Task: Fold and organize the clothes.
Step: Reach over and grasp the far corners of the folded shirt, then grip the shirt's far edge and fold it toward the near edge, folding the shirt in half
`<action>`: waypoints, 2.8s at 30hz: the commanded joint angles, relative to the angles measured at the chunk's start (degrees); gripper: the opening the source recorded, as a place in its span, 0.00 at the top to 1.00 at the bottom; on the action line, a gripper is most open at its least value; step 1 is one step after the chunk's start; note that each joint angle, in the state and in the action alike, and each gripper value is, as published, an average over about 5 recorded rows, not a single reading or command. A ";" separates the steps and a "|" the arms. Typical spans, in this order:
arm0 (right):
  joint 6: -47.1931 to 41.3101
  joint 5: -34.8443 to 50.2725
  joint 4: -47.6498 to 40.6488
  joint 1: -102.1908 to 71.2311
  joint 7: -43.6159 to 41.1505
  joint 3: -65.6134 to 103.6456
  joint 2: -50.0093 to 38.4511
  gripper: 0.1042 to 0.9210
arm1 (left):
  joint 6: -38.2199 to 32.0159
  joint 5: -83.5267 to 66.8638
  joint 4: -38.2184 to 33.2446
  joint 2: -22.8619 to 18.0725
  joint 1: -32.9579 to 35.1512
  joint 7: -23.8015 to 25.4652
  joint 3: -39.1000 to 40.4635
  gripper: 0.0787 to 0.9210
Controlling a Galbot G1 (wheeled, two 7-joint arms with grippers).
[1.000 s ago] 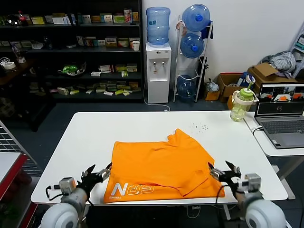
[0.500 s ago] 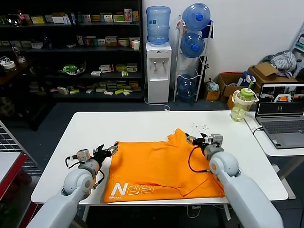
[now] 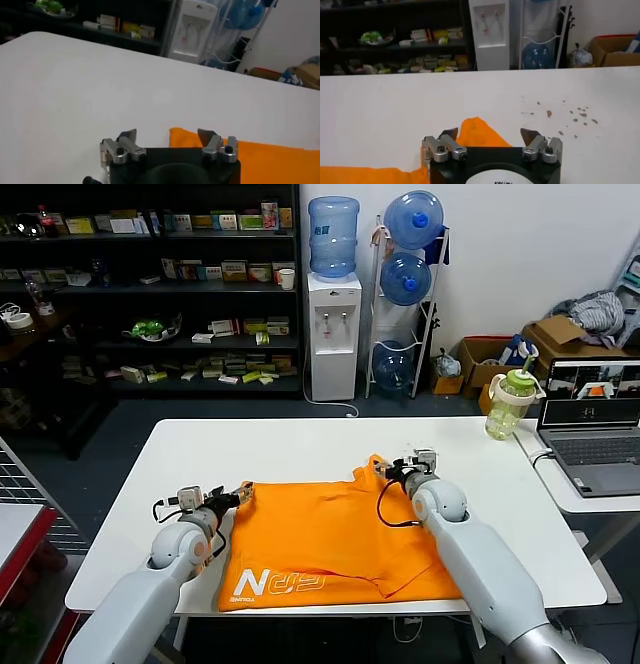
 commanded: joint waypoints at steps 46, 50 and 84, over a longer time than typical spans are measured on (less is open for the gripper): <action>4.41 4.69 8.16 -3.21 -1.58 -0.25 -3.53 0.98 | -1.74 2.30 -2.87 0.17 0.55 0.43 1.19 0.99; 3.15 6.10 13.82 -6.76 -0.08 0.93 -6.01 0.98 | -2.68 2.39 -7.89 1.57 2.70 0.37 0.11 0.99; -4.34 10.91 46.38 -38.71 5.11 16.89 -19.89 0.98 | -2.84 4.92 -38.52 9.64 30.37 -6.97 -6.67 0.99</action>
